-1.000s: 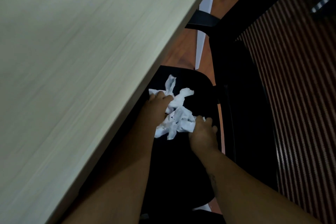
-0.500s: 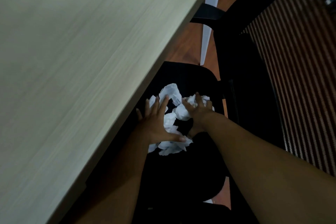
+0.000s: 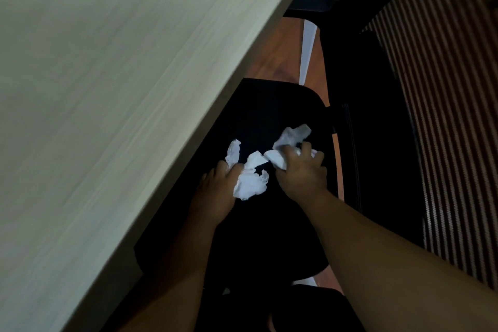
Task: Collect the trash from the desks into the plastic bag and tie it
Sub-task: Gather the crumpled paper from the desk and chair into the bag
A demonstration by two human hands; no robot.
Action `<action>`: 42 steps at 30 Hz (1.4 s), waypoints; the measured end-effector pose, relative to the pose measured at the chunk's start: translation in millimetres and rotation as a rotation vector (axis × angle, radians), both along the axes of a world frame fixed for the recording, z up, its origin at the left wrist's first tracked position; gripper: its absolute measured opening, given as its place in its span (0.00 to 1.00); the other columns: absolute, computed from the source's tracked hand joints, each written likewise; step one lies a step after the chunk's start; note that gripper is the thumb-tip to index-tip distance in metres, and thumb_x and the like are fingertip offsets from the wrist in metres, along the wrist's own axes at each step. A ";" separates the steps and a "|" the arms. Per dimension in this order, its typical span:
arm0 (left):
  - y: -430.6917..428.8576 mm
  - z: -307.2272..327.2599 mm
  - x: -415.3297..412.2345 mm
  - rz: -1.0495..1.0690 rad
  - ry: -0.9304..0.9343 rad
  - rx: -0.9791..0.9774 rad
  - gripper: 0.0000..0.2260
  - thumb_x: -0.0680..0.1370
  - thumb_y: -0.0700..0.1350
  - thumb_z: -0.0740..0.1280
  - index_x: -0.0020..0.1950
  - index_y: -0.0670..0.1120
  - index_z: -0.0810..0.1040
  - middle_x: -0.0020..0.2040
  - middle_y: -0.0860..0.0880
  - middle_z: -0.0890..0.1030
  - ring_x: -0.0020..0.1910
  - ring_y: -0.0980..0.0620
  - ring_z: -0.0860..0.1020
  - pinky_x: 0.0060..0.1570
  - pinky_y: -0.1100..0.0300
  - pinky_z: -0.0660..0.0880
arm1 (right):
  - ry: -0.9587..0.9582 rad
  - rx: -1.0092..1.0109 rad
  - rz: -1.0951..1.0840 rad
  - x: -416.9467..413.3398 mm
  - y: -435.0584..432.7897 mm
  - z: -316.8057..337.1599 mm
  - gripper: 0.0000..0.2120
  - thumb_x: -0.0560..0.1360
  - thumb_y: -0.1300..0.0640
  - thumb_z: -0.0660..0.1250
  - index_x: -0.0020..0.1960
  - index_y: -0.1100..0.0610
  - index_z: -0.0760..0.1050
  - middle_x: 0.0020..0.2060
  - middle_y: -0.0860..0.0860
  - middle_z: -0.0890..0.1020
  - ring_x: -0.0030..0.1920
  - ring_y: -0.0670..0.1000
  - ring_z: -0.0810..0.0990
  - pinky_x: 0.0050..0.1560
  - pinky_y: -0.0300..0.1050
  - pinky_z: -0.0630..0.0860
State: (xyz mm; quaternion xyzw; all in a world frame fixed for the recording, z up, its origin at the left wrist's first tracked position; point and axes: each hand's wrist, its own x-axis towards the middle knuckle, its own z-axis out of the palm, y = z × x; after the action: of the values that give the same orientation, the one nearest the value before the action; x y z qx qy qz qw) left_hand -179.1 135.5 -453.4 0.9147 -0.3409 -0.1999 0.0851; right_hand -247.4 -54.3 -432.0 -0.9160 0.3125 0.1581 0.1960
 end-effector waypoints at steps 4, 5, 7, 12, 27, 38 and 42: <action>-3.2 -0.8 -9.6 -0.008 -0.045 -0.002 0.31 0.69 0.62 0.64 0.71 0.59 0.66 0.59 0.48 0.67 0.55 0.45 0.70 0.53 0.52 0.69 | -0.003 -0.032 0.049 -2.3 7.5 -8.2 0.29 0.76 0.35 0.56 0.75 0.37 0.54 0.76 0.52 0.53 0.70 0.62 0.56 0.62 0.59 0.64; -5.3 -2.1 -12.2 0.020 -0.068 0.006 0.33 0.66 0.68 0.63 0.68 0.58 0.69 0.60 0.48 0.68 0.54 0.45 0.70 0.52 0.51 0.70 | -0.023 -0.042 0.035 -3.1 8.8 -10.9 0.27 0.77 0.35 0.54 0.74 0.38 0.57 0.75 0.53 0.56 0.69 0.61 0.58 0.62 0.58 0.64; -11.0 -5.8 -12.1 0.073 -0.148 -0.007 0.32 0.63 0.72 0.65 0.60 0.54 0.73 0.59 0.48 0.71 0.51 0.45 0.71 0.48 0.51 0.71 | -0.092 -0.099 0.007 -4.5 9.0 -19.1 0.20 0.79 0.44 0.57 0.70 0.46 0.66 0.70 0.56 0.64 0.64 0.62 0.63 0.58 0.57 0.66; -19.9 -2.1 4.0 0.058 -0.078 -0.007 0.12 0.76 0.49 0.66 0.57 0.45 0.73 0.56 0.46 0.75 0.51 0.44 0.75 0.46 0.52 0.72 | -0.128 -0.166 0.058 -3.2 5.1 -21.8 0.16 0.69 0.65 0.71 0.54 0.66 0.74 0.50 0.66 0.75 0.46 0.67 0.74 0.40 0.56 0.75; 2.2 221.9 -55.6 0.089 0.214 -0.248 0.24 0.78 0.43 0.61 0.75 0.49 0.64 0.71 0.46 0.70 0.65 0.45 0.71 0.61 0.49 0.72 | 0.032 -0.335 0.383 -47.1 27.6 199.0 0.18 0.69 0.66 0.60 0.59 0.62 0.71 0.57 0.60 0.69 0.57 0.61 0.69 0.46 0.49 0.61; 60.6 380.7 -110.8 0.245 -0.114 -0.254 0.19 0.79 0.44 0.61 0.70 0.47 0.68 0.54 0.47 0.74 0.45 0.47 0.72 0.39 0.56 0.67 | -0.391 -0.593 0.711 -70.8 71.1 361.3 0.11 0.55 0.76 0.58 0.27 0.60 0.69 0.34 0.57 0.70 0.35 0.57 0.71 0.35 0.48 0.60; 118.3 427.0 -100.9 0.390 -0.238 -0.225 0.14 0.78 0.46 0.62 0.63 0.44 0.69 0.51 0.45 0.73 0.45 0.46 0.71 0.39 0.54 0.65 | -0.619 -0.596 0.921 -23.2 114.9 397.8 0.07 0.58 0.73 0.60 0.31 0.64 0.73 0.37 0.61 0.72 0.37 0.59 0.71 0.35 0.51 0.66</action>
State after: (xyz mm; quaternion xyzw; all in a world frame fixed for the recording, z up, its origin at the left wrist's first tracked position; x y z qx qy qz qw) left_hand -279.9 253.9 -26.3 0.9649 -0.1858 -0.0314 0.1827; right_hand -270.6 60.6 -34.3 -0.9752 -0.1545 -0.1400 -0.0748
